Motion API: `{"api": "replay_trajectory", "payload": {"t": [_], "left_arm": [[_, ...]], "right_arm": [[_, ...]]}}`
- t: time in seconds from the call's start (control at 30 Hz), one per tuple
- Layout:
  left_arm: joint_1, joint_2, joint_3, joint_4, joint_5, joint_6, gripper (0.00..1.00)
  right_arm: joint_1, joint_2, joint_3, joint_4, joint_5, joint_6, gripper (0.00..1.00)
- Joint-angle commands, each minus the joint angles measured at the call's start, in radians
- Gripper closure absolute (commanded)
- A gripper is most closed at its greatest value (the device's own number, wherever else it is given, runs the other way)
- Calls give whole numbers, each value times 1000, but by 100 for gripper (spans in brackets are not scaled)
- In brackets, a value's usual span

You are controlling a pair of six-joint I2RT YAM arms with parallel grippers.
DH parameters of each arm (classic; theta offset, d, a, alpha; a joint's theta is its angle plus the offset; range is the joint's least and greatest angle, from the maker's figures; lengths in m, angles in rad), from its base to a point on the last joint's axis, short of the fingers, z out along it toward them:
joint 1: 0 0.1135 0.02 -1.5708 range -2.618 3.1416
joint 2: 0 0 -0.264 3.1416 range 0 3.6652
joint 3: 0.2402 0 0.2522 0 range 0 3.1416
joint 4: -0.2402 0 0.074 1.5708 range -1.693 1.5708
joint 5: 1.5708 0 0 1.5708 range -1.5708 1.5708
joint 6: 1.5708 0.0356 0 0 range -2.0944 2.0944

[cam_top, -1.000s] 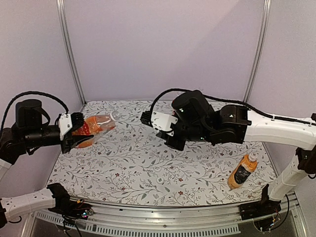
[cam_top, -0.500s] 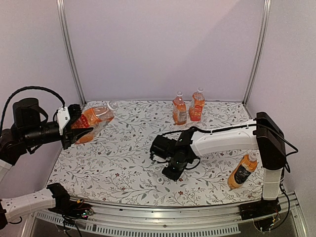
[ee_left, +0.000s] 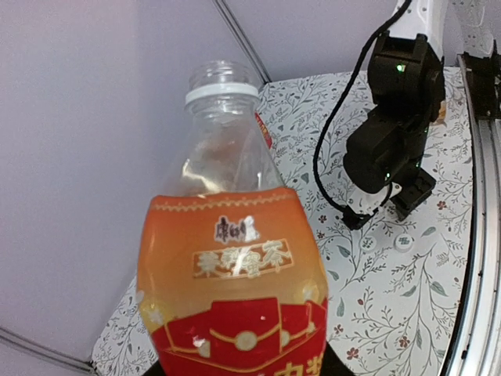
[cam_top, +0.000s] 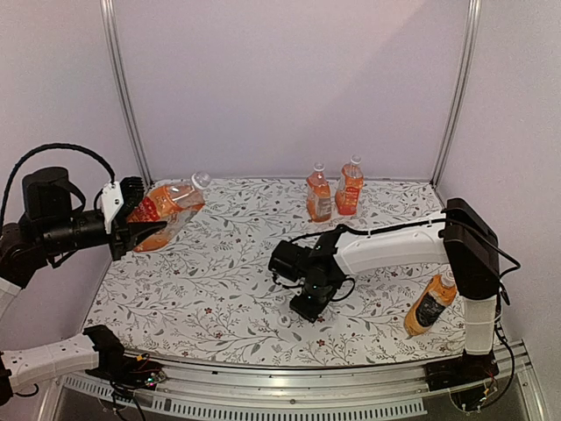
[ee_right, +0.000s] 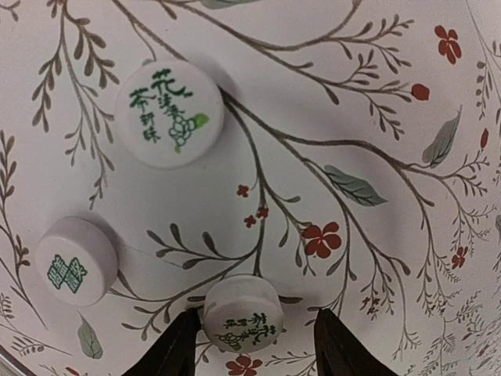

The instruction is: Unscrew the bottle caps

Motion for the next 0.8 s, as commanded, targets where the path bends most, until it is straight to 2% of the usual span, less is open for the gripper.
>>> {"api": "replay_trajectory", "payload": {"t": [0.0,0.13,0.27,0.33,0.4,0.47,0.53,0.63,0.7,0.77], "left_arm": [[10,-12,22,6,32,-15,76],[10,-35,30,-4,58,-25,76],[10,-40,49,-31,139,-38,76],[9,-36,62,-44,195,-57,76],[9,-32,80,-65,265,-72,76],[10,-29,96,-91,338,-79,75],[11,-23,111,-121,401,-82,75],[13,-14,125,-144,457,-81,75],[14,-10,133,-148,465,-80,75],[15,-5,140,-153,468,-75,75]], "right_arm": [[0,9,41,-76,-13,31,41],[1,-52,107,-150,22,15,33],[6,-164,222,-201,50,-40,13],[16,-241,279,-170,27,-93,10],[37,-340,283,-68,-57,-172,9],[60,-422,237,101,-211,-286,9],[76,-508,161,385,-368,-397,7],[80,-571,72,756,-522,-426,4],[80,-554,102,872,-570,-406,4],[80,-498,181,884,-627,-378,6]]}}
